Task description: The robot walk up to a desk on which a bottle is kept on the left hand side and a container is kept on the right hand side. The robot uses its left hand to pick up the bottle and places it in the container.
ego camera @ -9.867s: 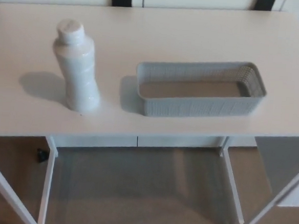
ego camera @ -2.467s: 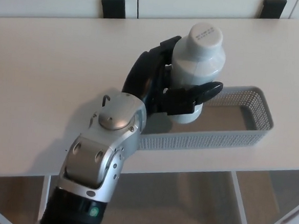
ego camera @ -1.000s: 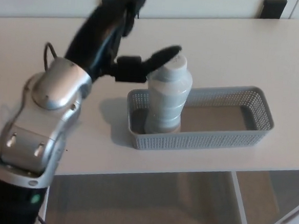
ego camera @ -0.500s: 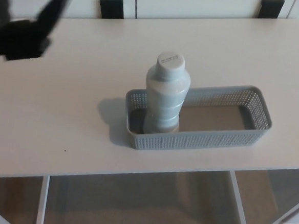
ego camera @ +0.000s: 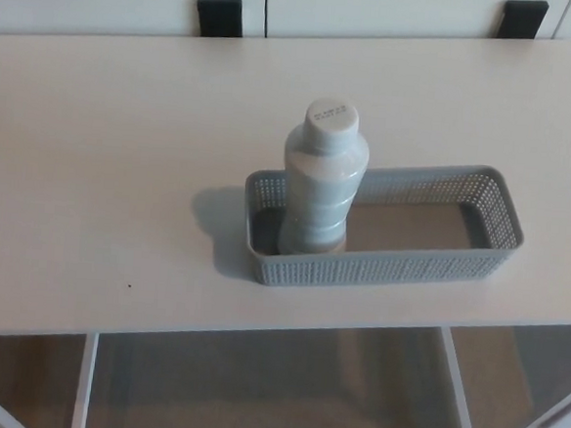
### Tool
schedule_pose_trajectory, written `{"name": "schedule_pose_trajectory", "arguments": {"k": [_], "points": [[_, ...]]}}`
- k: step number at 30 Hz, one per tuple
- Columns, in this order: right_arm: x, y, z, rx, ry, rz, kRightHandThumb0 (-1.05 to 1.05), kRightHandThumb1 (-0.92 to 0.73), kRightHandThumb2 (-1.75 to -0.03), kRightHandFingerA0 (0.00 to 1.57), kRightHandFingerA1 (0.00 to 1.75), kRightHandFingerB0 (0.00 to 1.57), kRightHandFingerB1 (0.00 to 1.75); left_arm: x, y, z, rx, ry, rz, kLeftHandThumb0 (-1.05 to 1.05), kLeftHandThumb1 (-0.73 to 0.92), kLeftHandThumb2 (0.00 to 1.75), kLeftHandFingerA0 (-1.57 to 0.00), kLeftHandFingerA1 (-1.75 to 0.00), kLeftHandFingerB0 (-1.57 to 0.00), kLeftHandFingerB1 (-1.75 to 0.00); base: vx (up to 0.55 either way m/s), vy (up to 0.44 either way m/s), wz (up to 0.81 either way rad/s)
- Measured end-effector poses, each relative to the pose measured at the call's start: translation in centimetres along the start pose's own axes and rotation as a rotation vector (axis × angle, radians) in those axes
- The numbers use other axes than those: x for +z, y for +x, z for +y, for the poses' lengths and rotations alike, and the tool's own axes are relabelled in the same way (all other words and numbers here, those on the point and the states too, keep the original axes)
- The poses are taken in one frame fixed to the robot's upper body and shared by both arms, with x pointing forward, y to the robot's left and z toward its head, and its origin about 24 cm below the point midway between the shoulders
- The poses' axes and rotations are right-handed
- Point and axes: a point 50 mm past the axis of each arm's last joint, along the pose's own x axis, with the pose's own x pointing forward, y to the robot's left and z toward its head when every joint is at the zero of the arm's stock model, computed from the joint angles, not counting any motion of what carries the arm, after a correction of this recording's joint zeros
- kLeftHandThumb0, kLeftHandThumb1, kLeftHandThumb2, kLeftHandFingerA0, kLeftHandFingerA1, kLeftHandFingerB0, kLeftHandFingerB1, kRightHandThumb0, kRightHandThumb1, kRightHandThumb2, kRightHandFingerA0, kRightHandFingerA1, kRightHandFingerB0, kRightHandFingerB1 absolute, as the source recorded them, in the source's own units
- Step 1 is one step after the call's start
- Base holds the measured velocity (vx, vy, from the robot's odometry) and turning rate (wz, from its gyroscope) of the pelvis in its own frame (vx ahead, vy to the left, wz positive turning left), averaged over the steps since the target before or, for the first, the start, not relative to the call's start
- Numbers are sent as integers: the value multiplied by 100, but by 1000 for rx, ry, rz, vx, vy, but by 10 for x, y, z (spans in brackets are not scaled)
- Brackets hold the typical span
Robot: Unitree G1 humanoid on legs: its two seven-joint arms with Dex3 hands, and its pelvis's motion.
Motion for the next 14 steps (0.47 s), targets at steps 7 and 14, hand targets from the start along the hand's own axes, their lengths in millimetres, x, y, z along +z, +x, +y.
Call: {"name": "schedule_pose_trajectory", "arguments": {"k": [7, 14], "points": [[0, 0, 0, 0, 0, 0, -32, -57, -57, 79, 55, 61, 47, -68, -22, 29, 104, -39, 287, -64, 63, 99, -2, -53, -4, -32, 0, 0, 0], [1, 1, 0, -1, 0, -3, -34, -57, -55, 78, 54, 62, 47, -133, -65, 53, 218, -77, 584, -32, 68, 118, -6, -55, 0, -50, 0, 0, 0]]}}
